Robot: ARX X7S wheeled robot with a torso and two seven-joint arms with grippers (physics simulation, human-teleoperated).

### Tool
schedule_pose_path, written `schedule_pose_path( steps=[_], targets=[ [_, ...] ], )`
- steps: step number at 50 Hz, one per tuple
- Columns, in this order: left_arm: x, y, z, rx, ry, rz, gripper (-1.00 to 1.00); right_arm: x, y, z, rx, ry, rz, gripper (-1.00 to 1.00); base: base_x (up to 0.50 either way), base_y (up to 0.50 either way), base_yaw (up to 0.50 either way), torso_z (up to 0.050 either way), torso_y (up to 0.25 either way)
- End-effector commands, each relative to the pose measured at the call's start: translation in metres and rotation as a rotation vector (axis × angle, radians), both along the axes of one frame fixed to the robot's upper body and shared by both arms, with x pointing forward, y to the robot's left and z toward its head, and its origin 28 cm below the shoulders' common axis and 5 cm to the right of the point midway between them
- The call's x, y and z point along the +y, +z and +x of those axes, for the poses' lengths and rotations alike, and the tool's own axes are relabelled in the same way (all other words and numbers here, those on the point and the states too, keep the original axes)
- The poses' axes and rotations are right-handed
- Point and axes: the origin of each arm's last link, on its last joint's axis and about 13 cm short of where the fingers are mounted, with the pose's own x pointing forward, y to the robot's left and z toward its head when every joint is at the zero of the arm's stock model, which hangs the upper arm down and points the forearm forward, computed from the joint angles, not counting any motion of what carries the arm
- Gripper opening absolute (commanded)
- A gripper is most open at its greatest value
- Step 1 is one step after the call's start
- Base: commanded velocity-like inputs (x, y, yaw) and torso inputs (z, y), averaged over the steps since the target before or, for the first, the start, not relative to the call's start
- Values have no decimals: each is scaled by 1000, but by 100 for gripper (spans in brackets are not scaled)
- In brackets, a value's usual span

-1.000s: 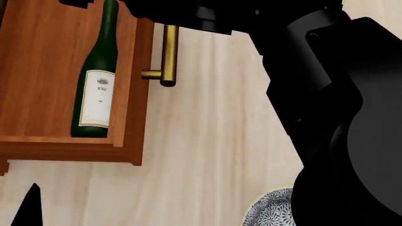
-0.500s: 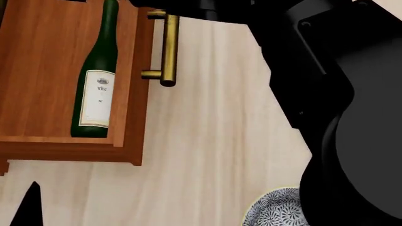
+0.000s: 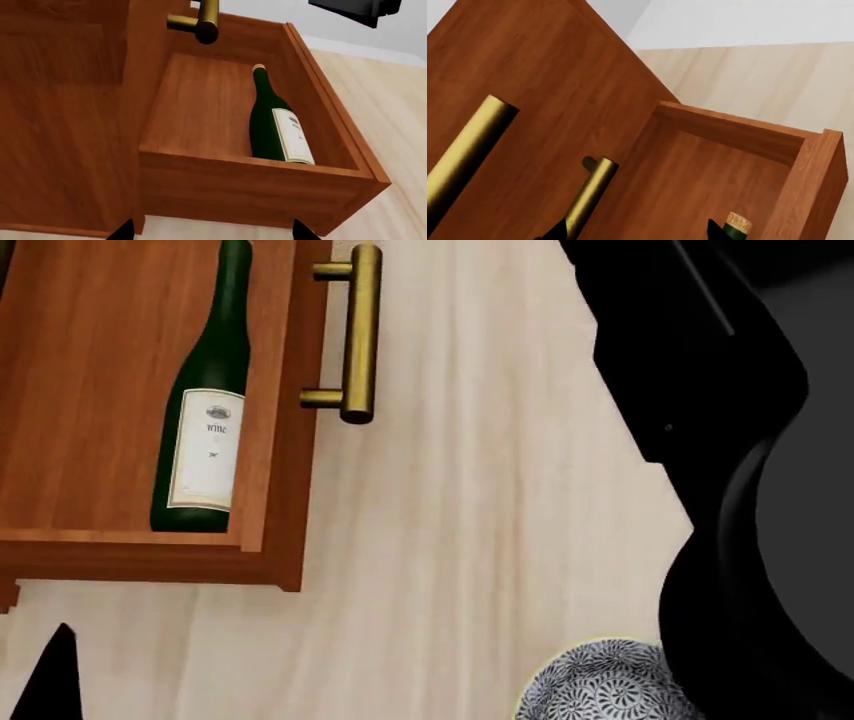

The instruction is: Put the wine bottle in the bottom drawer of the cabinet.

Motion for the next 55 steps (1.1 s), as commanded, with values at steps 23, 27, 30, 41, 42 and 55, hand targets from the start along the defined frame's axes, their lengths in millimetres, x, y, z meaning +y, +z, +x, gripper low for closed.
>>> schedule_pose_path(
  steps=[23,27,30,41,42,55],
  targets=[
    [2,11,-6,-3,29,50,100,-32,66,-24,-182,-104,-91,100,0,0,0,0,0],
    [3,12,-6,5,34,53,100,-37,65,-29,-211,-125,-116,100,0,0,0,0,0],
    [3,12,-8,11,38,57,100,-42,61,-36,-209,-133,-109,100,0,0,0,0,0],
    [6,15,-11,13,74,63,100,-64,50,-60,-276,-220,-109,100,0,0,0,0,0],
    [7,16,-11,11,79,61,100,-66,51,-63,-283,-225,-107,100,0,0,0,0,0],
    [10,21,-18,-3,104,54,100,-82,41,-104,-337,-305,-124,100,0,0,0,0,0]
  ],
)
